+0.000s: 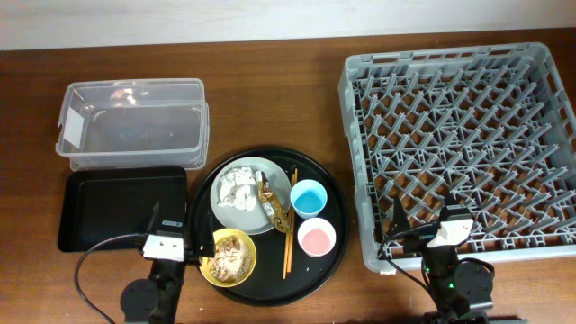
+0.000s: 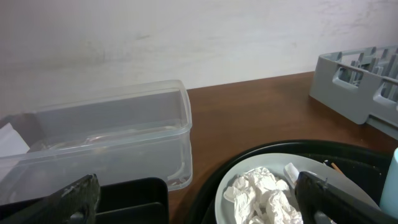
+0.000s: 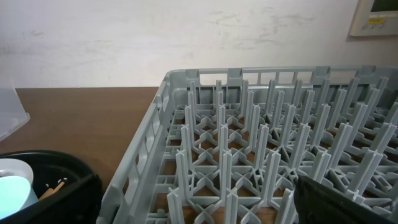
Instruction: Sort waste into correct bins and load items into the dishwasher rack
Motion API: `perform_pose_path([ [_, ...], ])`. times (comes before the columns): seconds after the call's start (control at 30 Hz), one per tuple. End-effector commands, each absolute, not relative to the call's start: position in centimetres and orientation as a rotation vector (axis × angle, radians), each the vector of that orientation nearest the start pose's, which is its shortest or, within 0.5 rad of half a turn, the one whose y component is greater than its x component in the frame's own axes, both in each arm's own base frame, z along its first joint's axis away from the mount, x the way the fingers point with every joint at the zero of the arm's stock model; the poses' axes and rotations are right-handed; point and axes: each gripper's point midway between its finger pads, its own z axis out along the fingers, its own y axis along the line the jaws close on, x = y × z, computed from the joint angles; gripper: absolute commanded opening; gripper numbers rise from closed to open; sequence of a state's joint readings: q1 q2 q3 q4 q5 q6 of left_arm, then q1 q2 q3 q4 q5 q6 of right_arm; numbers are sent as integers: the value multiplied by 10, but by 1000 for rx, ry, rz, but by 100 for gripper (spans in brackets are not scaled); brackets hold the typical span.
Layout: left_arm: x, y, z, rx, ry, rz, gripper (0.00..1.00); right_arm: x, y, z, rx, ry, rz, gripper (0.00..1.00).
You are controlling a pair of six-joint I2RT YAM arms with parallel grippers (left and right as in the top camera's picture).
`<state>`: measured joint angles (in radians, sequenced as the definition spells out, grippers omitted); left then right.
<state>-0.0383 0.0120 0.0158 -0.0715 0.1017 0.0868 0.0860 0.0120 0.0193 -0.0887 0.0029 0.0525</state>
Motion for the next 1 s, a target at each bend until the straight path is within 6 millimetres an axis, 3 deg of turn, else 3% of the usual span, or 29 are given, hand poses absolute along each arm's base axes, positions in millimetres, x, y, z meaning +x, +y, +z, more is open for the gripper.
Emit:
perform_pose_path([
  [0.0,244,-30,159,208,1627,-49,99,245,20,155,-17,1657,105,99],
  [0.87,244,-30,159,208,1627,-49,99,245,20,155,-17,1657,105,99],
  [0.97,245,-16,157,149,1642,21,99,245,20,155,-17,1657,105,99],
])
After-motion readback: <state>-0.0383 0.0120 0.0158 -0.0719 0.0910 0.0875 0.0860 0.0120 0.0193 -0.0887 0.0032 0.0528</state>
